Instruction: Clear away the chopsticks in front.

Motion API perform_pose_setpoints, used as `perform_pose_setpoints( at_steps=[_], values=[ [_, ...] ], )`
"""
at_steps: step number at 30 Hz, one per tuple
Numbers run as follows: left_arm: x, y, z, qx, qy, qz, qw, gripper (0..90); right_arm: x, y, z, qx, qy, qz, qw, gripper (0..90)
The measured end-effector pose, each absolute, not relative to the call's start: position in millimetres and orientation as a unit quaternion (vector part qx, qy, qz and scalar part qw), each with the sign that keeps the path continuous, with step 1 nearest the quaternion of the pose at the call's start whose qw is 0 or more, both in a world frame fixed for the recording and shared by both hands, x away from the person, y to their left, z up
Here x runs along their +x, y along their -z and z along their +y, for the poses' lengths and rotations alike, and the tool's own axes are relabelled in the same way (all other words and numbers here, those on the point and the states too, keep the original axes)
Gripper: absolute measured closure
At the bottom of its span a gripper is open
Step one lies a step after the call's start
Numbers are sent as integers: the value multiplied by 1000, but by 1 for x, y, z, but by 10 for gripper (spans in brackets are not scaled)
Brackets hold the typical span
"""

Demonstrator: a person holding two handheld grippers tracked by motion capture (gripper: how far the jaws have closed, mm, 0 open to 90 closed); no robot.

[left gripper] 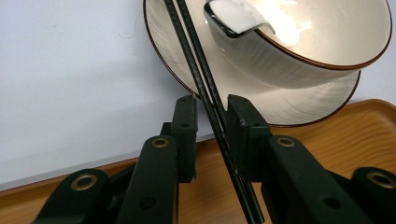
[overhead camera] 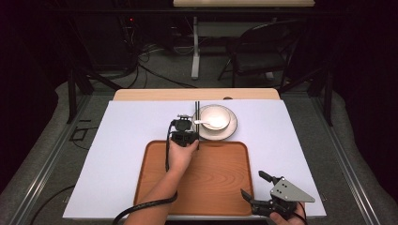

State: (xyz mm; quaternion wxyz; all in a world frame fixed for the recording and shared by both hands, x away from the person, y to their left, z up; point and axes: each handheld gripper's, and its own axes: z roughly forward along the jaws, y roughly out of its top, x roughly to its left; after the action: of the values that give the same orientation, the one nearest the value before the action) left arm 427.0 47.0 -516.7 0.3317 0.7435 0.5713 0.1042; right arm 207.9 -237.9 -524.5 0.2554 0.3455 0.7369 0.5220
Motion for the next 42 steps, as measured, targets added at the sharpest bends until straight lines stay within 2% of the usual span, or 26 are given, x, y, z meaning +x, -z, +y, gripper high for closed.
perform_pose_setpoints(
  at_steps=[29, 42],
  values=[
    [440, 520, 44, 739, -101, 609, 270, 855, 208, 524, -237, 344, -524, 737, 252, 149],
    [438, 517, 69, 726, -109, 613, 292, 860, 208, 524, -238, 342, -525, 737, 254, 149]
  ],
)
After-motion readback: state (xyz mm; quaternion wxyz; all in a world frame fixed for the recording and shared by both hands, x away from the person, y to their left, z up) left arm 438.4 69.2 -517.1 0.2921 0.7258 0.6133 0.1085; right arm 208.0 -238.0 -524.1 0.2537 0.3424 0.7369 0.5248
